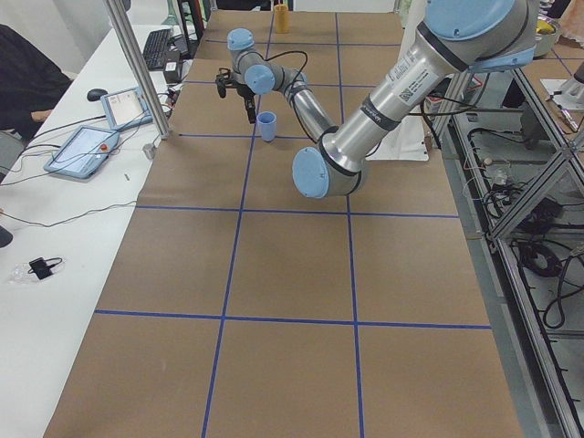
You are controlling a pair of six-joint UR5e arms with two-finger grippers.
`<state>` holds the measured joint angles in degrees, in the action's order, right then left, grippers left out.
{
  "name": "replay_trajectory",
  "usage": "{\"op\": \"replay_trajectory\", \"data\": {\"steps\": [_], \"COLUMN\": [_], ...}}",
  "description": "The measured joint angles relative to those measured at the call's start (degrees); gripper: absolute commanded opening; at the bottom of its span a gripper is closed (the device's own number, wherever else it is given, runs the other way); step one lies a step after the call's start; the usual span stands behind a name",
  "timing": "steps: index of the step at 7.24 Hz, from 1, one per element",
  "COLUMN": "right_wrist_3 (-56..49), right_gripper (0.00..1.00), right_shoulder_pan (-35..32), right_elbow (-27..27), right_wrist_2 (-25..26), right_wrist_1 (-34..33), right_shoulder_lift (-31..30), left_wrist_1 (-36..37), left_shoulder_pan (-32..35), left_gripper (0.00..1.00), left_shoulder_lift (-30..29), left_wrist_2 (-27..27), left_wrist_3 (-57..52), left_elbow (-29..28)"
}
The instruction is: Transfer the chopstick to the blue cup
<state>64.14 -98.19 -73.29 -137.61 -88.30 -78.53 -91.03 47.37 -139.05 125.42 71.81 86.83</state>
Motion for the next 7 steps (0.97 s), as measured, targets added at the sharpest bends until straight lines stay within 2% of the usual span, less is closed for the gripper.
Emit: {"op": "replay_trajectory", "data": {"steps": [7], "right_wrist_3": [-0.89], "right_gripper": [1.0], "right_shoulder_pan": [0.64], "right_elbow": [1.39], "right_wrist_2": [-5.82], "right_wrist_1": [0.9], "right_shoulder_lift": [-1.24], "left_wrist_1": [0.15], "left_shoulder_pan": [0.16], "left_gripper": [0.98], "left_shoulder_lift": [0.39], "left_wrist_2": [-0.07], "left_wrist_3": [0.09], "left_elbow": [1.45]}}
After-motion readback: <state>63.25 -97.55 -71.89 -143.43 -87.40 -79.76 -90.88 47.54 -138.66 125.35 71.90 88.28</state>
